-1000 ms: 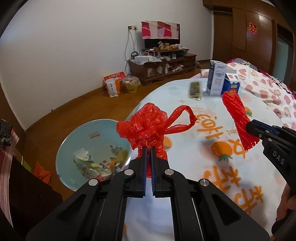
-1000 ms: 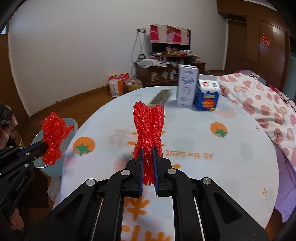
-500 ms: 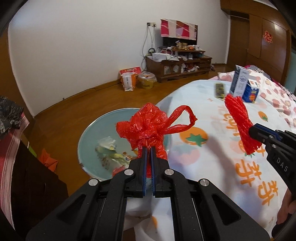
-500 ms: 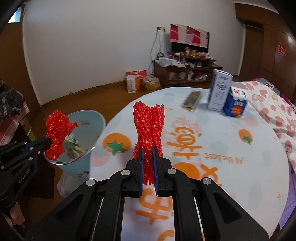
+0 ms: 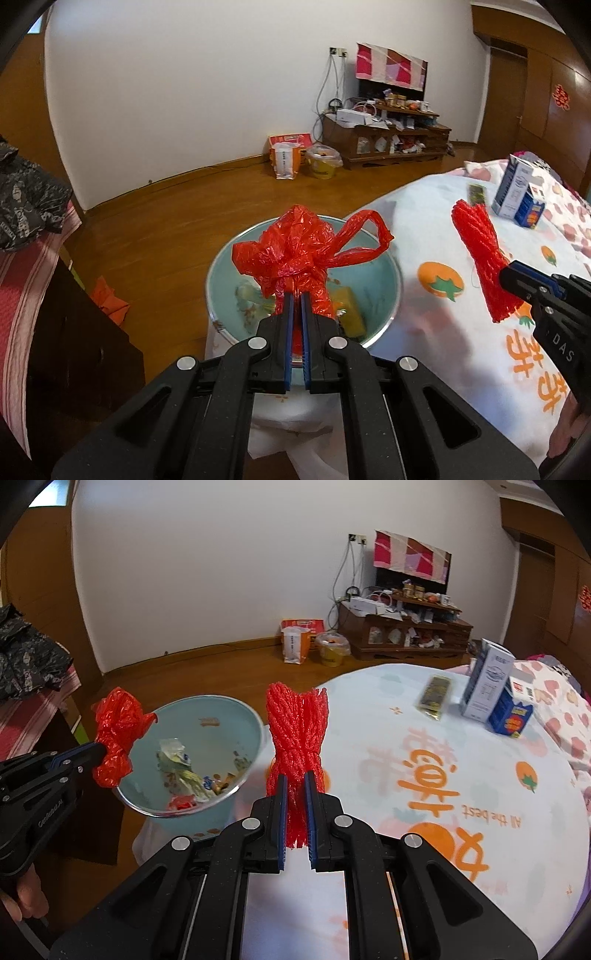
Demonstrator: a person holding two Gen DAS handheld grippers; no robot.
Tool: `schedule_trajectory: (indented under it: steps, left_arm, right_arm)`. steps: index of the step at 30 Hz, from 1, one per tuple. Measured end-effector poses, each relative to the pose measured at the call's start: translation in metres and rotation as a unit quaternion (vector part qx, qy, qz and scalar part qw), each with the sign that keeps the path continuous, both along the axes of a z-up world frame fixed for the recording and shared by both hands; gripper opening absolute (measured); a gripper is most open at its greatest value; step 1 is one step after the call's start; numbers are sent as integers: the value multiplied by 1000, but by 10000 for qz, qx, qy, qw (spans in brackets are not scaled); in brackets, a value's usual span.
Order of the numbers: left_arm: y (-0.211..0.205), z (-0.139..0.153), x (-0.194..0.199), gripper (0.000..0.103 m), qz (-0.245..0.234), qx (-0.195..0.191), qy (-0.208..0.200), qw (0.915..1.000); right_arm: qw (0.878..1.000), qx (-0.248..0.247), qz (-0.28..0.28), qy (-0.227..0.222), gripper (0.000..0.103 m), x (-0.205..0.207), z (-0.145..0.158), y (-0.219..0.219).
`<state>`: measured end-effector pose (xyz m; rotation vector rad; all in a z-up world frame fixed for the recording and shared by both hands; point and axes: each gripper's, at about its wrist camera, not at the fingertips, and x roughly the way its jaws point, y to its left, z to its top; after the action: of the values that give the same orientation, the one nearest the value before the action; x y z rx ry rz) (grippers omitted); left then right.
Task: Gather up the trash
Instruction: 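Carry both red bags over the wastebasket with both tools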
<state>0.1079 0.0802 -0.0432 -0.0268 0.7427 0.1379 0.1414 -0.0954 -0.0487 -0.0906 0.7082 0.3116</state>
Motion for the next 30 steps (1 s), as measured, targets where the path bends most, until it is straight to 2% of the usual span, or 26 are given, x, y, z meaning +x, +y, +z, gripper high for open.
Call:
schedule_trajectory:
  steps: [22, 30]
  left_arm:
    - [38, -6, 4, 4, 432, -117, 25, 9990]
    - [32, -13, 20, 4, 409, -119, 156, 9990]
  right_arm:
    - [9986, 176, 486, 119, 10, 16, -3, 46]
    - [9979, 231, 590, 165, 10, 27, -6, 59]
